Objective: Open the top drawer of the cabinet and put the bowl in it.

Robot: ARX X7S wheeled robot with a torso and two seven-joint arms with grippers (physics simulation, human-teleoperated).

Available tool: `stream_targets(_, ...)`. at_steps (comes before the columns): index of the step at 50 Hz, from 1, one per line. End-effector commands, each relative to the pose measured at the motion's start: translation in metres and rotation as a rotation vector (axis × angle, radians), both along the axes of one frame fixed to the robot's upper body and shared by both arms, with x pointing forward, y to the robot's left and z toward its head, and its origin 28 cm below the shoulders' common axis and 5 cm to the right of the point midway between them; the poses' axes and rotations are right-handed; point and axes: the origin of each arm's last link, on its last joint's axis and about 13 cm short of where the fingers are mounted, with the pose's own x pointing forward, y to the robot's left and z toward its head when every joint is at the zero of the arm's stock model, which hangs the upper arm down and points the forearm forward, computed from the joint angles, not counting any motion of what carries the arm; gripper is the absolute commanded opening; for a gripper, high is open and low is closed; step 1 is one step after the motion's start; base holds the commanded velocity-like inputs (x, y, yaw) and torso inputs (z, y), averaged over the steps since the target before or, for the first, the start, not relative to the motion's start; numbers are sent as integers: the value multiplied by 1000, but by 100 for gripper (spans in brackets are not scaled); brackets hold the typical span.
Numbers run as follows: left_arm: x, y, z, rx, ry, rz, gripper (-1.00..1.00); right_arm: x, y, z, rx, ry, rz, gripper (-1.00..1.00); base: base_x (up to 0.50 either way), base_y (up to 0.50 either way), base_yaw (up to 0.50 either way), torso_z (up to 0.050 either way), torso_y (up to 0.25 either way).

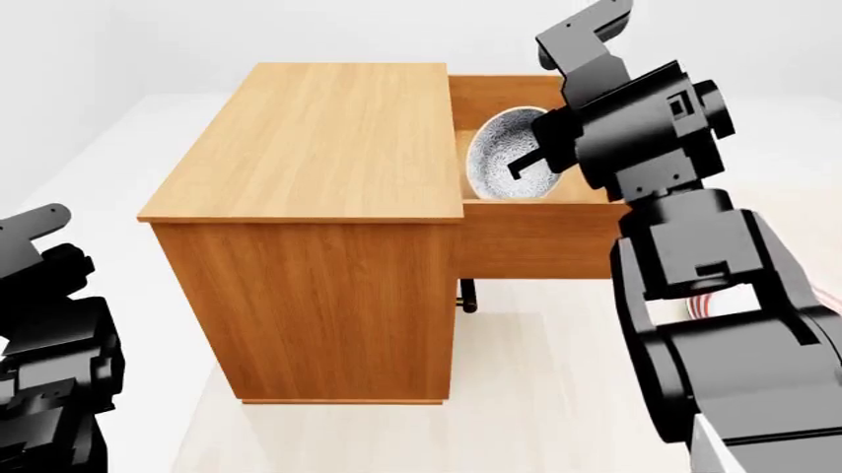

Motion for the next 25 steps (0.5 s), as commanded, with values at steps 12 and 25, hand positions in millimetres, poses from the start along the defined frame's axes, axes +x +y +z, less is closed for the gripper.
stream_targets(12, 1, -1, 1, 2, -3, -6, 100, 6, -4, -9, 13, 10, -32, 100, 0, 0, 0, 0, 0)
stream_targets(25, 1, -2, 0, 0, -1, -7, 100, 7, -4, -7, 5, -6, -41, 100, 0, 0, 0, 0, 0)
